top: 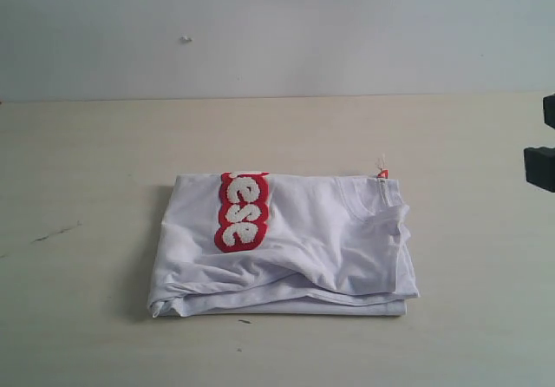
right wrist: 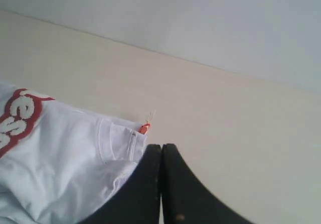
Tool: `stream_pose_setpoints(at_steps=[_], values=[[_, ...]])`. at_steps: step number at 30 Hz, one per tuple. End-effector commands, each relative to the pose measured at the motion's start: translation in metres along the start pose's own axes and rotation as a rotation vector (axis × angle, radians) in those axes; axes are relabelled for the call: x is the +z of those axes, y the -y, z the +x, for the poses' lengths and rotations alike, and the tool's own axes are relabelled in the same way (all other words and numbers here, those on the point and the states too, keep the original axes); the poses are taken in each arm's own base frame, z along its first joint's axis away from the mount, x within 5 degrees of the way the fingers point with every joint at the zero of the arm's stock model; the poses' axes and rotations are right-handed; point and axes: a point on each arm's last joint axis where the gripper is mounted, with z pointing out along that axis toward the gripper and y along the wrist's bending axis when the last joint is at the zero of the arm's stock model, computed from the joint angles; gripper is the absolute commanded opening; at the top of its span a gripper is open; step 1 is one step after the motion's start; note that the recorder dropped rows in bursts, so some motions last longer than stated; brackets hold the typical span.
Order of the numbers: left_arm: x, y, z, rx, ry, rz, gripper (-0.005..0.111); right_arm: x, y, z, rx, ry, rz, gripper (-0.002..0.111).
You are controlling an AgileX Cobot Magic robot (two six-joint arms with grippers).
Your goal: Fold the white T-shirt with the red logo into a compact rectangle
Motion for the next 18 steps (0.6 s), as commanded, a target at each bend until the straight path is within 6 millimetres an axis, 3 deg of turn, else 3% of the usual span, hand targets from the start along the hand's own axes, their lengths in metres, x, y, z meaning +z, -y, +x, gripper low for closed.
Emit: stream_pose_setpoints(at_steps=[1, 9, 18], values=[[-0.008, -0.001, 0.013, 0.006, 0.03, -0.003, 0.0, -0.009, 0.004, 0.0, 0.012, 0.026, 0.004, 0.0], [-0.024, 0.001, 0.028, 0.023, 0.113, 0.006, 0.0, -0.031, 0.012, -0.001, 0.047, 0.099, -0.005, 0.0], [-0.047, 0.006, 0.034, 0.053, 0.241, 0.027, 0.0, -0.059, 0.026, 0.011, 0.024, 0.085, 0.02, 0.0]])
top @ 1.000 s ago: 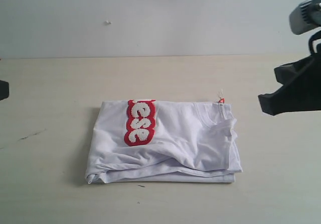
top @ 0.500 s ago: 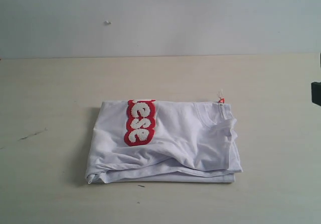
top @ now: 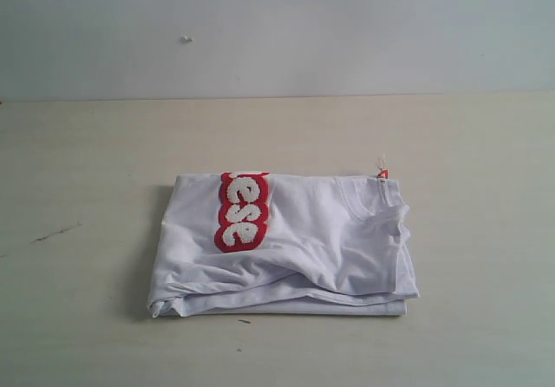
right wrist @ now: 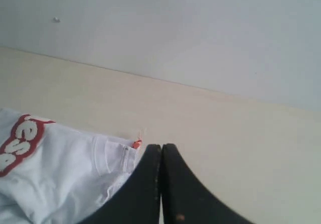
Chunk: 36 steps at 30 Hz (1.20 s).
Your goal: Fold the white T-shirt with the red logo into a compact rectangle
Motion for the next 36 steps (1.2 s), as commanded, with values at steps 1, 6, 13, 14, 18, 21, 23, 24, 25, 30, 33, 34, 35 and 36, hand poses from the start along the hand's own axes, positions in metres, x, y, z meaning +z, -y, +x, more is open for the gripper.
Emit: stream_pose_setpoints(at_steps=[1, 6, 13, 14, 18, 21, 23, 24, 25, 30, 33, 34, 35, 36], values=[[-0.01, 0.002, 0.001, 0.016, 0.054, 0.004, 0.0, -0.015, 0.007, 0.009, -0.02, 0.002, 0.009, 0.0], [-0.017, 0.004, 0.005, 0.041, 0.053, 0.016, 0.0, -0.026, 0.012, 0.031, 0.019, 0.029, -0.009, 0.0], [-0.021, 0.005, 0.005, 0.05, 0.078, 0.019, 0.0, -0.034, 0.014, 0.061, 0.084, 0.047, -0.048, 0.0], [-0.021, 0.005, 0.005, 0.048, 0.073, 0.021, 0.0, -0.036, 0.014, 0.061, 0.087, 0.065, -0.054, 0.0], [-0.021, 0.006, 0.009, 0.049, 0.038, 0.032, 0.0, -0.042, 0.016, 0.062, 0.098, 0.092, -0.055, 0.0], [-0.021, 0.006, 0.009, 0.051, 0.031, 0.033, 0.0, -0.042, 0.016, 0.062, 0.101, 0.093, -0.056, 0.0], [-0.021, 0.006, 0.009, 0.051, 0.031, 0.033, 0.0, -0.042, 0.016, 0.062, 0.101, 0.097, -0.059, 0.0], [-0.021, 0.006, 0.009, 0.051, 0.031, 0.033, 0.0, -0.042, 0.016, 0.062, 0.101, 0.097, -0.059, 0.0], [-0.021, 0.006, 0.009, 0.051, 0.031, 0.033, 0.0, -0.042, 0.016, 0.062, 0.1, 0.098, -0.058, 0.0], [-0.021, 0.006, 0.009, 0.051, 0.031, 0.033, 0.0, -0.042, 0.016, 0.062, 0.1, 0.098, -0.058, 0.0], [-0.021, 0.006, 0.009, 0.051, 0.031, 0.033, 0.0, -0.042, 0.016, 0.062, 0.1, 0.098, -0.058, 0.0], [-0.021, 0.006, 0.009, 0.057, 0.03, 0.03, 0.0, -0.042, 0.016, 0.062, 0.1, 0.098, -0.058, 0.0], [-0.02, 0.004, 0.01, 0.089, 0.035, 0.015, 0.0, -0.042, 0.016, 0.062, 0.1, 0.098, -0.058, 0.0], [-0.019, 0.002, 0.009, 0.096, 0.071, -0.009, 0.0, -0.042, 0.016, 0.062, 0.1, 0.098, -0.058, 0.0]])
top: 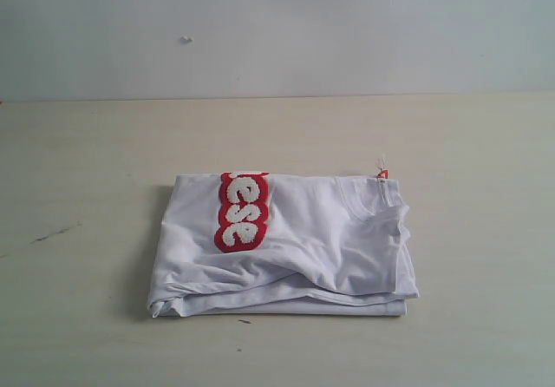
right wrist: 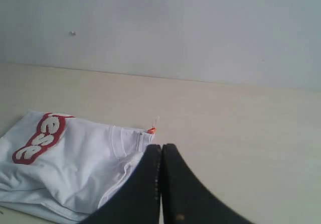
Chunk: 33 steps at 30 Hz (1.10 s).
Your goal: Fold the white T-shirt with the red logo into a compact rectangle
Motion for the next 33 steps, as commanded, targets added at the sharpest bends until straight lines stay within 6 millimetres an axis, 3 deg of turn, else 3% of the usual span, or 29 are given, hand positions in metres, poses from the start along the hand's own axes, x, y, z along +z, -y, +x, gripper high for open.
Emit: stream_pose_setpoints(at_steps=[1, 8, 17, 26, 33], values=[[0.001, -0.007, 0.002, 0.048, 0.072, -0.066, 0.0, 0.0, 0.0, 0.001, -0.009, 0.008, -0.004, 0.0], [0.0, -0.023, 0.025, 0.039, 0.288, -0.261, 0.0, 0.0, 0.0, 0.001, -0.009, 0.008, -0.004, 0.0], [0.016, -0.039, 0.068, 0.06, 0.146, -0.398, 0.0, 0.0, 0.0, 0.001, -0.009, 0.008, -0.004, 0.0], [0.015, -0.043, 0.081, -0.056, 0.016, -0.434, 0.0, 0.0, 0.0, 0.0, -0.009, 0.01, -0.005, 0.0], [0.016, -0.042, 0.081, -0.091, 0.02, -0.42, 0.0, 0.0, 0.0, 0.0, -0.009, 0.01, -0.005, 0.0]])
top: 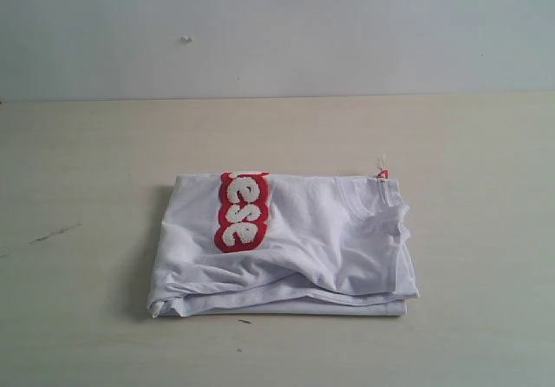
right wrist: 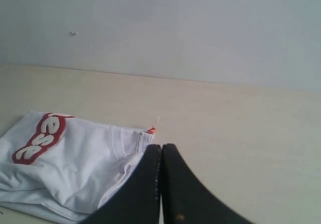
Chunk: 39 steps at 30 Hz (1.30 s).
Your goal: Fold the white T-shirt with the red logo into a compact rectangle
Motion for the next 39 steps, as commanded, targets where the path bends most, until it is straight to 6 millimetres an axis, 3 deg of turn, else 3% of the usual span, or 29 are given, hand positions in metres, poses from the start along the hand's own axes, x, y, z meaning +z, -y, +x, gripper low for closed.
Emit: stream_pose_setpoints(at_steps=[1, 35, 39], values=[[-0.0002, 0.0008, 0.0008, -0.041, -0.002, 0.009, 0.0, -0.0001, -0.0002, 0.0004, -0.009, 0.01, -0.005, 0.0], [-0.0002, 0.0008, 0.0012, -0.041, -0.007, 0.008, 0.0, -0.001, 0.0001, 0.0003, -0.007, 0.016, -0.006, 0.0], [-0.0002, 0.0008, 0.0012, -0.041, -0.007, 0.008, 0.0, -0.0068, 0.003, 0.0017, 0.064, 0.034, 0.042, 0.0]])
